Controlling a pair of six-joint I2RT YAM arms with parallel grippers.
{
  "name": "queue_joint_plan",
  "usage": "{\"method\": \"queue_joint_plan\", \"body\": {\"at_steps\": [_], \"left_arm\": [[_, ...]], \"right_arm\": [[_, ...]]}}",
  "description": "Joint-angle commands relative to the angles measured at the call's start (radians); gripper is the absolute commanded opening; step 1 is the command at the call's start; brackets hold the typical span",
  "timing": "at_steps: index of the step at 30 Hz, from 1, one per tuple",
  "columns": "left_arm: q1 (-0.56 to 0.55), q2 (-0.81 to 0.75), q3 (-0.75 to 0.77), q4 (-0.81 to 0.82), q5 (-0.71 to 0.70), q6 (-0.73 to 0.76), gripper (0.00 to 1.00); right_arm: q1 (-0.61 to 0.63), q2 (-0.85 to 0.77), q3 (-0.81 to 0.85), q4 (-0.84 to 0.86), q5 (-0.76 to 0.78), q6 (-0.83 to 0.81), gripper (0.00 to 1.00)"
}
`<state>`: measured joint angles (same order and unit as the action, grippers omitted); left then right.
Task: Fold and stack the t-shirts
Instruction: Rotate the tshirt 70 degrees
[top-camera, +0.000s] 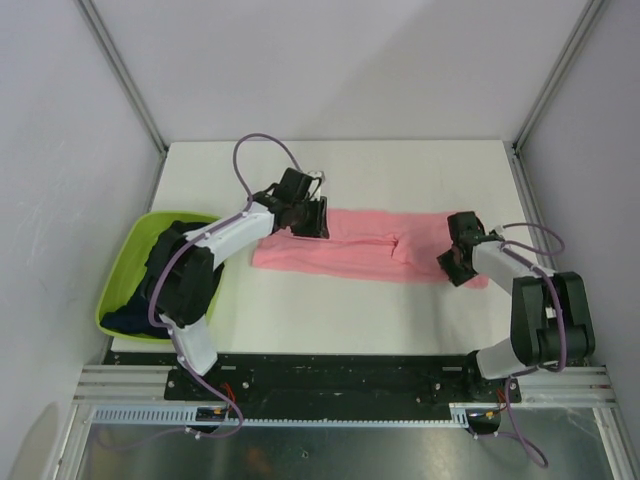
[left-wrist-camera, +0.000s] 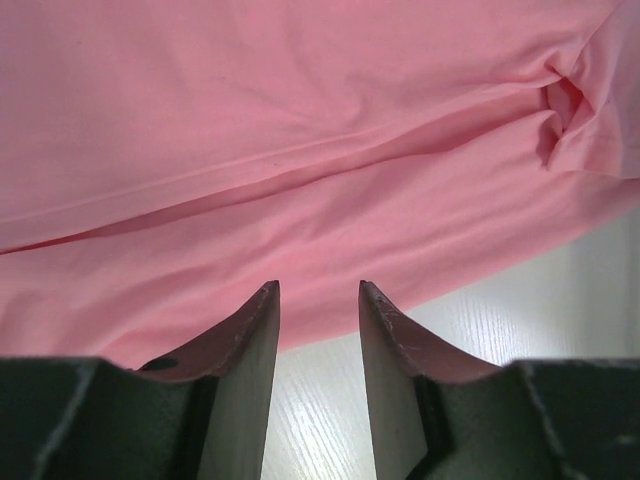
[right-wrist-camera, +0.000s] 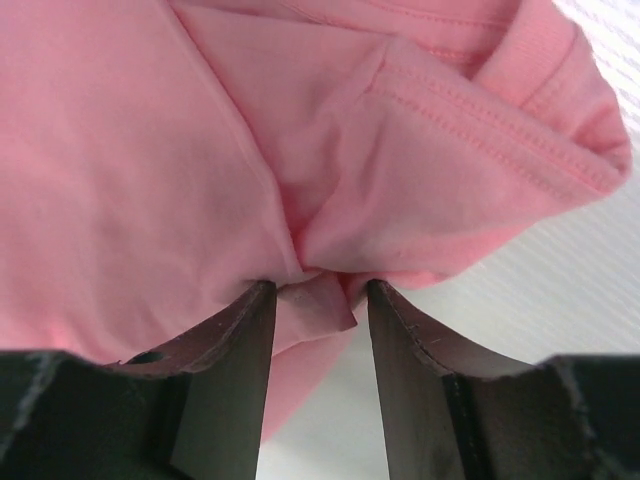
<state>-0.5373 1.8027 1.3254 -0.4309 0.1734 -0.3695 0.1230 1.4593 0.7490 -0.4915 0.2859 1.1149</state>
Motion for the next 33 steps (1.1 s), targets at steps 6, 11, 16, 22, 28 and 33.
{"method": "queue_joint_plan", "body": {"at_steps": [6, 11, 16, 22, 28, 33], "left_arm": [[0.035, -0.088, -0.047, 0.005, -0.095, -0.033, 0.44], [0.039, -0.063, -0.051, -0.014, -0.122, 0.005, 0.46], [0.04, -0.041, -0.058, -0.041, -0.135, 0.029, 0.47], [0.036, -0.039, -0.077, -0.07, -0.103, 0.034, 0.47], [-0.015, -0.055, -0.084, -0.098, -0.057, 0.058, 0.47], [-0.066, -0.035, -0.07, -0.137, -0.078, 0.077, 0.47]], "right_arm": [[-0.079, 0.317, 0.241, 0.164, 0.002, -0.178, 0.44], [-0.084, 0.563, 0.53, 0.126, -0.028, -0.31, 0.43], [-0.09, 0.818, 0.891, -0.002, -0.078, -0.443, 0.44], [-0.107, 1.059, 1.325, -0.211, -0.124, -0.544, 0.47], [-0.155, 1.013, 1.344, -0.192, -0.168, -0.563, 0.58], [-0.177, 0.911, 1.271, -0.165, -0.172, -0.574, 0.63]]}}
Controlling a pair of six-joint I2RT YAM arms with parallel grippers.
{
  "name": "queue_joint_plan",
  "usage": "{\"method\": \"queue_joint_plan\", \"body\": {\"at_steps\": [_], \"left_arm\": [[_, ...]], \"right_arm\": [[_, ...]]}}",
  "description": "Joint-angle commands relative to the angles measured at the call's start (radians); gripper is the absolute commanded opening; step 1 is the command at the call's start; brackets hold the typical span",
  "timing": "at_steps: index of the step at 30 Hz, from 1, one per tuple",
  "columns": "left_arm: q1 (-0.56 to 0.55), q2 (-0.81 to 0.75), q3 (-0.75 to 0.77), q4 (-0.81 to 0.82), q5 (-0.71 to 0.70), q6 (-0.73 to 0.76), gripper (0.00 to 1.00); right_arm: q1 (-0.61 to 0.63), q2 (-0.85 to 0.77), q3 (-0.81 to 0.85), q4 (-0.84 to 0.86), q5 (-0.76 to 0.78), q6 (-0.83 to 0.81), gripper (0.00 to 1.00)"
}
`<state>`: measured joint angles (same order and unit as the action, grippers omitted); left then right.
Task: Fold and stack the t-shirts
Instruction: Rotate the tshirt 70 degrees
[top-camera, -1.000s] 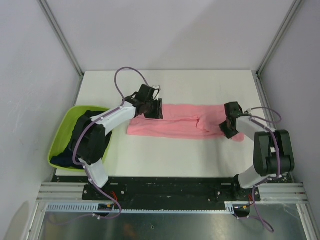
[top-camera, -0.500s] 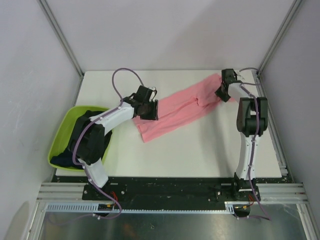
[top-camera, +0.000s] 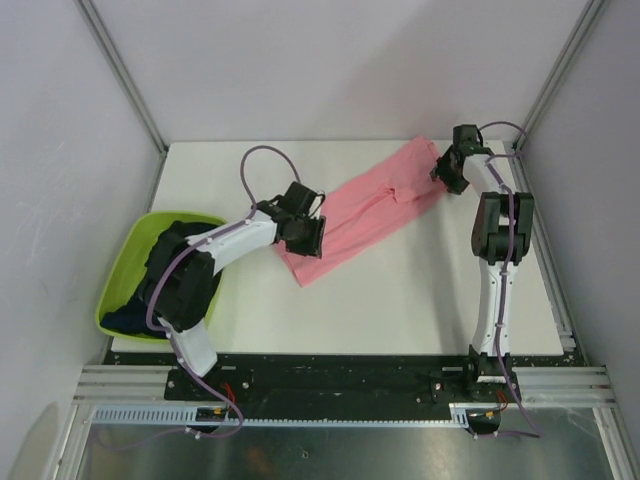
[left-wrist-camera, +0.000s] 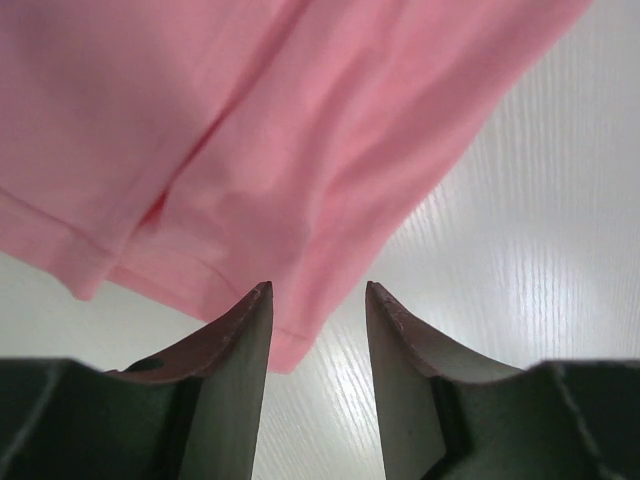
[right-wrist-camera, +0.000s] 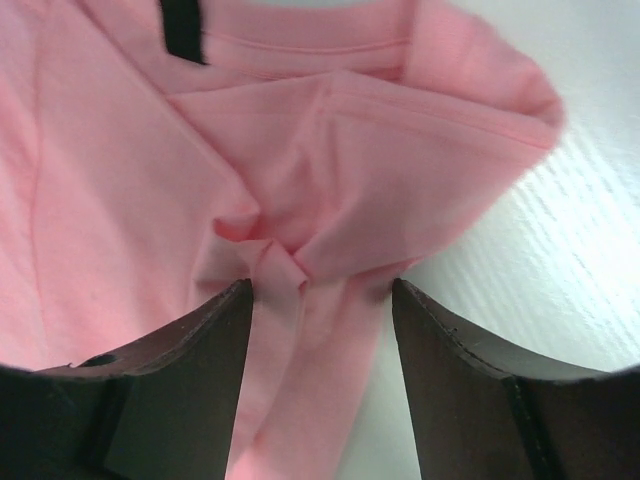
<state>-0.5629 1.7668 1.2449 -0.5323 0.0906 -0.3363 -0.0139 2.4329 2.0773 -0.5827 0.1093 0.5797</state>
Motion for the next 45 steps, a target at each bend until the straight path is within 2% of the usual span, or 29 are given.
{"method": "queue_joint_plan", "body": {"at_steps": [1, 16, 19, 26, 28, 37, 45], "left_arm": [[-0.049, 0.007, 0.013, -0.042, -0.003, 0.047, 0.47], [-0.106, 0.152, 0.095, -0.114, -0.076, 0.064, 0.48], [-0.116, 0.163, 0.099, -0.122, -0.083, 0.066, 0.38], [-0.15, 0.171, 0.107, -0.135, -0.046, 0.053, 0.04], [-0.166, 0.173, 0.112, -0.138, -0.027, 0.041, 0.01], [-0.257, 0.183, 0.16, -0.142, 0.051, -0.076, 0.0], [-0.408, 0.255, 0.262, -0.138, 0.081, -0.273, 0.0]], "right_arm": [[-0.046, -0.08, -0.071, -0.071, 0.009, -0.037, 0.64], [-0.109, -0.092, -0.148, -0.067, -0.022, 0.037, 0.53], [-0.111, -0.093, -0.148, -0.059, -0.02, 0.035, 0.51], [-0.123, -0.058, -0.089, -0.066, -0.019, 0.03, 0.5], [-0.125, -0.047, -0.06, -0.074, -0.005, 0.026, 0.51], [-0.149, -0.074, -0.009, -0.104, 0.016, 0.025, 0.57], [-0.179, -0.24, -0.185, -0.07, -0.022, 0.038, 0.67]]}}
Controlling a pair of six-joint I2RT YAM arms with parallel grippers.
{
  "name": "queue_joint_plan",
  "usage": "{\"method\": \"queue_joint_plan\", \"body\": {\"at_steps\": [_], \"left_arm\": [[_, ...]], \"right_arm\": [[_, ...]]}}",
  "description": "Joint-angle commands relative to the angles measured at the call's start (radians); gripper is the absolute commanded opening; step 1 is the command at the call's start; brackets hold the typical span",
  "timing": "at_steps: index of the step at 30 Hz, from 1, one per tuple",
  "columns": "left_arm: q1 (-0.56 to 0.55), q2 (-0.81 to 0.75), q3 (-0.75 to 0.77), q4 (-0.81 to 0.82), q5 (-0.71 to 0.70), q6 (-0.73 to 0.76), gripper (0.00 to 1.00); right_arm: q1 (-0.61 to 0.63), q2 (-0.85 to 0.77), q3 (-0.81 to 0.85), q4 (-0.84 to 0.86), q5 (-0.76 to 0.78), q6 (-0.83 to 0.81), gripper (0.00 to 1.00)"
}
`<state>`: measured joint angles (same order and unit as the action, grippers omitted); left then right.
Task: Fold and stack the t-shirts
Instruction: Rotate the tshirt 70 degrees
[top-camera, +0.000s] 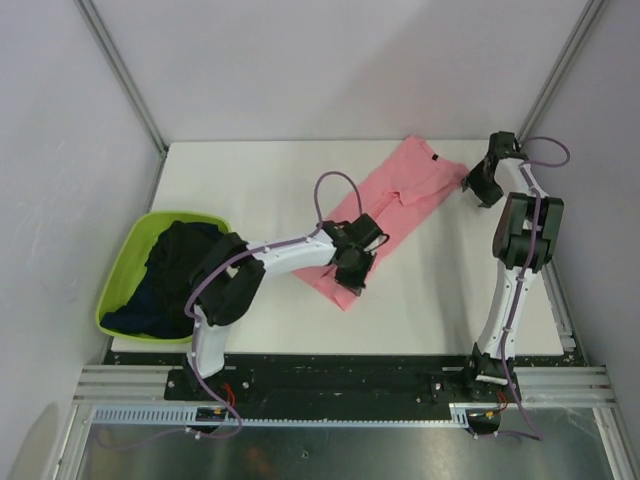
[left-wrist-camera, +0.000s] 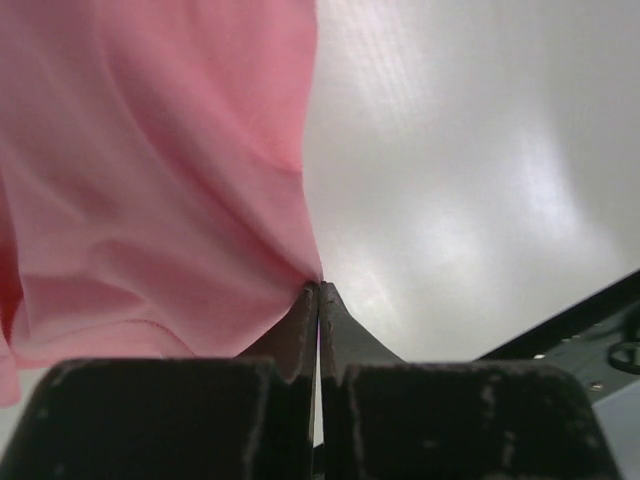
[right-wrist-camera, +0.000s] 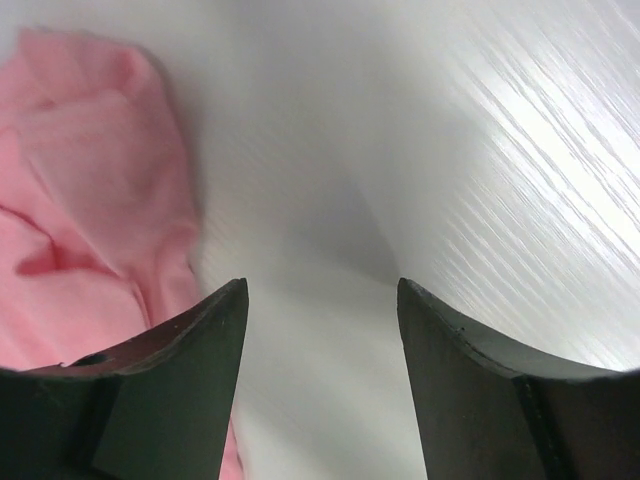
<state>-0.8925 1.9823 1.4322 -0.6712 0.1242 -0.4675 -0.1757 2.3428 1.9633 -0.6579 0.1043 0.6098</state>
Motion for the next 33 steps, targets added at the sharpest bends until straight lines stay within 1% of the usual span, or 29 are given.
{"method": "queue_joint_plan", "body": {"at_steps": [1, 7, 9, 10, 11, 14, 15, 16, 18, 20, 22, 25, 28, 31, 33], "left_arm": [[-0.098, 0.055, 0.093, 0.002, 0.046, -0.169, 0.0], [-0.202, 0.114, 0.194, 0.02, 0.032, -0.29, 0.0], [-0.228, 0.114, 0.201, 0.035, 0.036, -0.307, 0.03], [-0.238, 0.113, 0.205, 0.044, 0.046, -0.305, 0.07], [-0.249, 0.111, 0.21, 0.049, 0.052, -0.298, 0.13], [-0.262, 0.067, 0.198, 0.055, 0.04, -0.267, 0.4], [-0.262, 0.037, 0.186, 0.055, 0.028, -0.257, 0.47], [-0.261, -0.006, 0.164, 0.056, 0.016, -0.247, 0.51], [-0.254, -0.098, 0.107, 0.057, 0.0, -0.229, 0.56], [-0.241, -0.202, 0.028, 0.057, -0.04, -0.219, 0.57], [-0.217, -0.304, -0.061, 0.059, -0.068, -0.216, 0.56], [-0.153, -0.441, -0.194, 0.062, -0.097, -0.21, 0.52], [-0.062, -0.533, -0.289, 0.065, -0.102, -0.183, 0.49], [0.041, -0.567, -0.334, 0.067, -0.058, -0.128, 0.48], [0.095, -0.569, -0.344, 0.07, -0.037, -0.087, 0.46]], "right_arm": [[-0.019, -0.177, -0.1, 0.007, -0.023, 0.01, 0.67], [-0.021, -0.395, -0.367, 0.053, -0.065, 0.011, 0.67], [-0.021, -0.475, -0.461, 0.055, -0.073, 0.006, 0.67], [-0.02, -0.512, -0.502, 0.056, -0.081, 0.001, 0.67], [-0.017, -0.551, -0.539, 0.052, -0.087, -0.006, 0.67], [0.012, -0.671, -0.631, 0.025, -0.092, -0.027, 0.67], [0.026, -0.716, -0.659, 0.013, -0.092, -0.032, 0.67], [0.039, -0.762, -0.69, 0.002, -0.093, -0.031, 0.67], [0.059, -0.856, -0.754, -0.015, -0.109, -0.021, 0.66], [0.085, -0.954, -0.827, -0.022, -0.14, 0.004, 0.64], [0.14, -1.05, -0.894, -0.044, -0.129, 0.041, 0.62], [0.297, -1.188, -1.005, -0.073, -0.087, 0.14, 0.6], [0.464, -1.309, -1.116, -0.079, -0.048, 0.28, 0.57], [0.641, -1.374, -1.2, -0.095, 0.019, 0.432, 0.52], [0.762, -1.38, -1.242, -0.098, 0.056, 0.529, 0.47]]}}
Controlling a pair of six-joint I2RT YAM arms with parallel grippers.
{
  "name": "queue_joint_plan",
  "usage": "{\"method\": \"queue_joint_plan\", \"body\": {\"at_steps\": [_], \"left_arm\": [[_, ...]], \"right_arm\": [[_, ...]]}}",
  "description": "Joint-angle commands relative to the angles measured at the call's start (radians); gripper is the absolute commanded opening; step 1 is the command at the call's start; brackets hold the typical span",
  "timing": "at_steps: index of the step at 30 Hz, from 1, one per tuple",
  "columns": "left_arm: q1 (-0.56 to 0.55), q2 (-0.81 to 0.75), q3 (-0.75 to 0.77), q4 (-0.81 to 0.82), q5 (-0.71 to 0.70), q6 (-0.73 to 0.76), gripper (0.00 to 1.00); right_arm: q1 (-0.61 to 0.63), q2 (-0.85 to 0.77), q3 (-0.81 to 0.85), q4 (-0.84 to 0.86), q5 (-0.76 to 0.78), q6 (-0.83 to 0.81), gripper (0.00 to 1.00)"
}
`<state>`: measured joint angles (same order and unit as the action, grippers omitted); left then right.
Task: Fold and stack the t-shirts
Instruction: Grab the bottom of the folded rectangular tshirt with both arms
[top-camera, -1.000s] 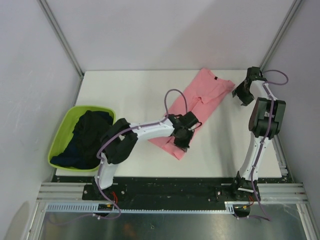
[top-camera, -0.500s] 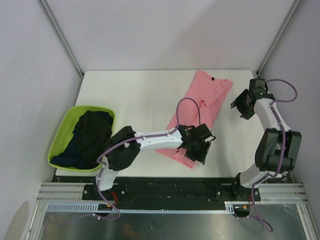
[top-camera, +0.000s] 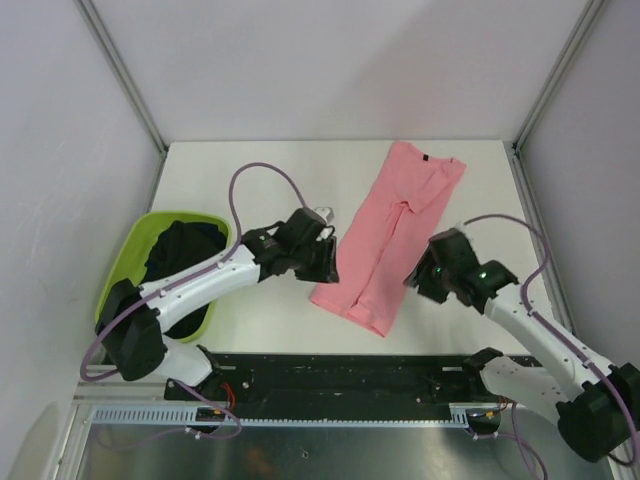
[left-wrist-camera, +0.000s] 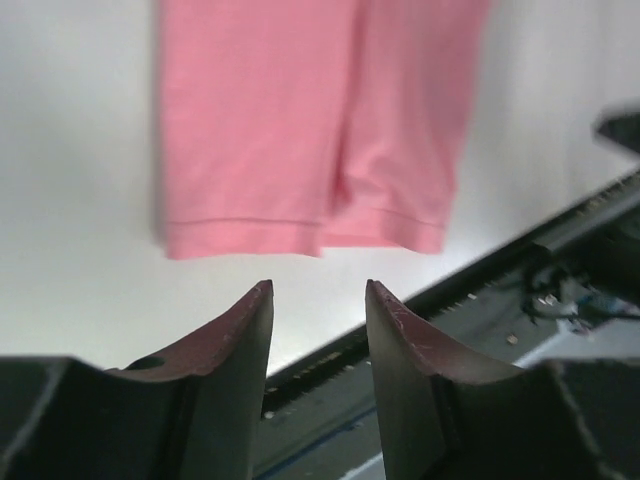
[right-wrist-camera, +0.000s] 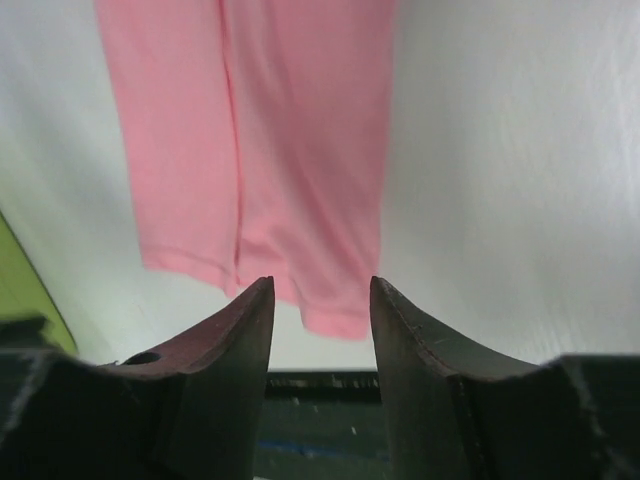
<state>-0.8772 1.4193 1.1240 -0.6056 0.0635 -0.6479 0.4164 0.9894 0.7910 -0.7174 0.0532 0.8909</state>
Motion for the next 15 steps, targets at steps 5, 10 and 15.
{"method": "queue_joint_plan", "body": {"at_steps": [5, 10, 15], "left_arm": [[0.136, 0.034, -0.039, 0.009, 0.073, 0.172, 0.46], [0.139, 0.04, -0.065, 0.031, 0.137, 0.215, 0.43], [0.109, 0.063, -0.061, 0.088, 0.256, 0.252, 0.4]], "right_arm": [[0.426, 0.05, -0.111, -0.033, 0.194, 0.451, 0.43], [0.515, 0.118, -0.147, -0.014, 0.224, 0.563, 0.41], [0.525, 0.144, -0.196, 0.052, 0.209, 0.592, 0.39]]}}
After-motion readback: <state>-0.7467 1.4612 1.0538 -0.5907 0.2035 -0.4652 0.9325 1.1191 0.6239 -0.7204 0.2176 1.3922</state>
